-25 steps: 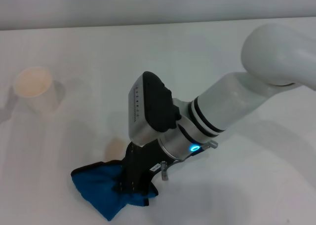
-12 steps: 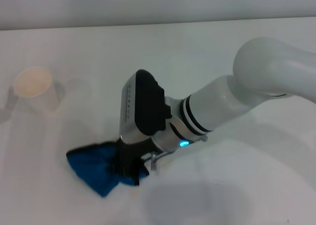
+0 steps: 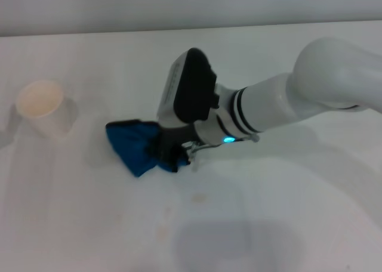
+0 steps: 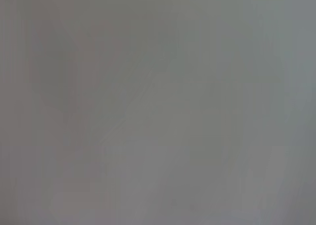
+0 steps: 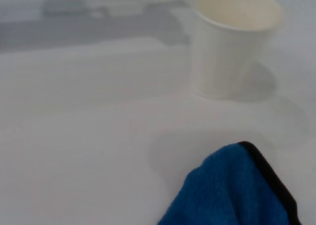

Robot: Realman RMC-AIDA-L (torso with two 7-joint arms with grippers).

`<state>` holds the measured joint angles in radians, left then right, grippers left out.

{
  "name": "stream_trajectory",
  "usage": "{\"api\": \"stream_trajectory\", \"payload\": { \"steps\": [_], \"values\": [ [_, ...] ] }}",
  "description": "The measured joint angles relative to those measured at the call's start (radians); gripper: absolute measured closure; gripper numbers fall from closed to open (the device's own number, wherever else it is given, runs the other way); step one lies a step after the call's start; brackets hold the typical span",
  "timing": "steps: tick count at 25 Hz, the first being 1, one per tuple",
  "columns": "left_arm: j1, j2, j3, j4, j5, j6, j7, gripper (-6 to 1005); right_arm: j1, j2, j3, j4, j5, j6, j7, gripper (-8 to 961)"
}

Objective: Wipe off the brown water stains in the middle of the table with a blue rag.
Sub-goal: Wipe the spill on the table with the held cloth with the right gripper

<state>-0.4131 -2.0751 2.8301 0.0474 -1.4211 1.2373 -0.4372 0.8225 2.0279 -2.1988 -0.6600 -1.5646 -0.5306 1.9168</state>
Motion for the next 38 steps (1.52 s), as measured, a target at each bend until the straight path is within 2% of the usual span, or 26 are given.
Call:
{"api": "stream_trajectory", "payload": {
  "steps": [4, 8, 15, 23, 27, 32, 36, 37, 38],
  "values": [
    [-0.001, 0.001, 0.000, 0.000, 0.000, 0.001, 0.000, 107, 0.002, 0.000, 0.032, 0.034, 0.007, 0.008, 0.003, 846],
    [-0.001, 0.002, 0.000, -0.001, -0.001, 0.002, 0.000, 107, 0.002, 0.000, 0.036, 0.006, 0.010, -0.042, -0.003, 846],
    [-0.006, 0.003, 0.000, -0.003, -0.001, 0.001, 0.000, 107, -0.005, 0.000, -0.048, -0.110, 0.008, -0.189, -0.016, 846],
    [-0.006, 0.001, -0.002, -0.011, -0.011, 0.001, 0.000, 106, -0.008, -0.007, -0.015, -0.116, -0.001, -0.403, -0.041, 846],
    [-0.007, 0.001, -0.002, -0.009, -0.011, 0.008, 0.000, 106, -0.031, -0.013, 0.067, -0.101, -0.045, -0.433, -0.038, 846],
    [-0.008, 0.001, -0.002, -0.005, -0.011, 0.005, 0.000, 106, -0.080, -0.016, 0.264, -0.089, -0.215, -0.458, -0.035, 846],
    [-0.011, 0.001, -0.002, -0.004, -0.011, 0.003, 0.000, 106, -0.089, -0.017, 0.393, -0.043, -0.332, -0.450, -0.035, 846],
    [-0.013, 0.001, -0.002, -0.003, -0.011, 0.003, 0.000, 106, -0.089, -0.018, 0.452, -0.027, -0.379, -0.450, -0.035, 846],
    [-0.013, 0.001, -0.002, -0.003, -0.011, 0.003, 0.000, 106, -0.089, -0.018, 0.452, -0.027, -0.379, -0.450, -0.035, 846]
  ]
}}
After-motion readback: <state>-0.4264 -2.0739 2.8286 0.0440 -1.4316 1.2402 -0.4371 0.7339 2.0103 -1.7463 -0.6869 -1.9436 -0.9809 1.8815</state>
